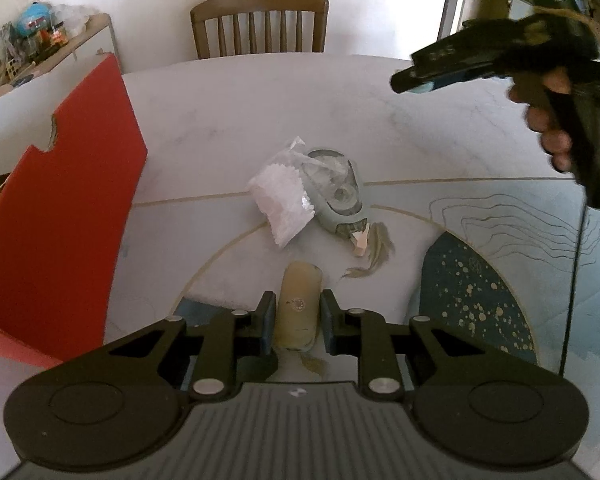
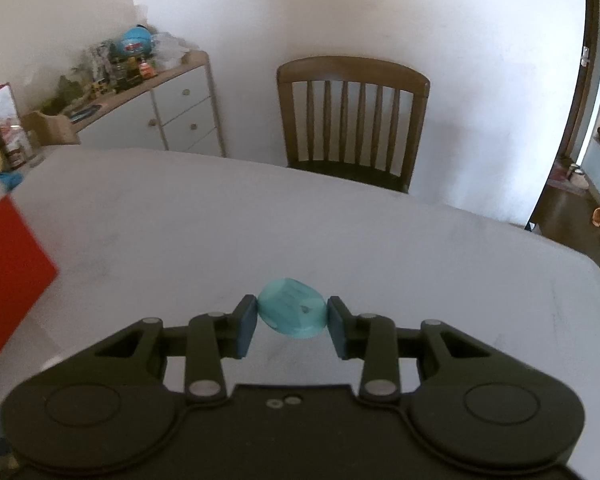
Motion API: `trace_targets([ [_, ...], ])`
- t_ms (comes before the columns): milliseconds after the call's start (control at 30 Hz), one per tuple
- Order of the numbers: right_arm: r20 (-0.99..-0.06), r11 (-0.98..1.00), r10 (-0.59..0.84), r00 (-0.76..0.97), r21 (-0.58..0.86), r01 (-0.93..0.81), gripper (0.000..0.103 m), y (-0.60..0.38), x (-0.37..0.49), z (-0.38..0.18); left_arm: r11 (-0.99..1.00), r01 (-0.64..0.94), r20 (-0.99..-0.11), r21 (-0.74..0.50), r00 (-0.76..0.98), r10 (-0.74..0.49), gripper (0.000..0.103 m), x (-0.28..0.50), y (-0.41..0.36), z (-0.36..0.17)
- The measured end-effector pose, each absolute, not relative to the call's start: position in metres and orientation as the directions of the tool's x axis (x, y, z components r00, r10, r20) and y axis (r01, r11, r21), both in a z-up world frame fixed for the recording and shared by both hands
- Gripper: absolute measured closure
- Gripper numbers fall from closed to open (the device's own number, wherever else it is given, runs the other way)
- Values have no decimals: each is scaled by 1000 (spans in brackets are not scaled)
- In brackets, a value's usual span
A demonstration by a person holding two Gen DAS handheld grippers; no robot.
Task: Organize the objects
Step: 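Grasp the beige cylindrical item with the left tool while the right tool grasps the teal oval item, then carry the beige item with the left tool while the right tool carries the teal item into the red box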
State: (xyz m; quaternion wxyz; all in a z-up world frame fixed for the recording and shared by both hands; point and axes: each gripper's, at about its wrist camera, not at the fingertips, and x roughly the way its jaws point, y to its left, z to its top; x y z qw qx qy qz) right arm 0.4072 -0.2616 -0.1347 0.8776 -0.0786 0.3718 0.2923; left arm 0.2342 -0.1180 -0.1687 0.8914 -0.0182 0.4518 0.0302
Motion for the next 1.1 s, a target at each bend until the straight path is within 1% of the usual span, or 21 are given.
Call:
trace_targets([
  [233, -718, 790, 484, 499, 114, -602, 67, -269, 365, -114, 996, -85, -807, -24, 590, 31, 83, 221, -112, -163],
  [467, -712, 770, 499, 493, 105, -629, 67, -266, 309, -89, 997, -68, -792, -49, 610, 3, 83, 205, -105, -154],
  [767, -709, 775, 493, 505, 95, -625, 67, -255, 245, -65, 993, -58, -755, -102, 655, -39, 83, 177, -75, -118],
  [1100, -676, 772, 515, 527, 99, -627, 67, -216, 196, -33, 995, -36, -708, -95, 705, -42, 83, 146, -22, -74],
])
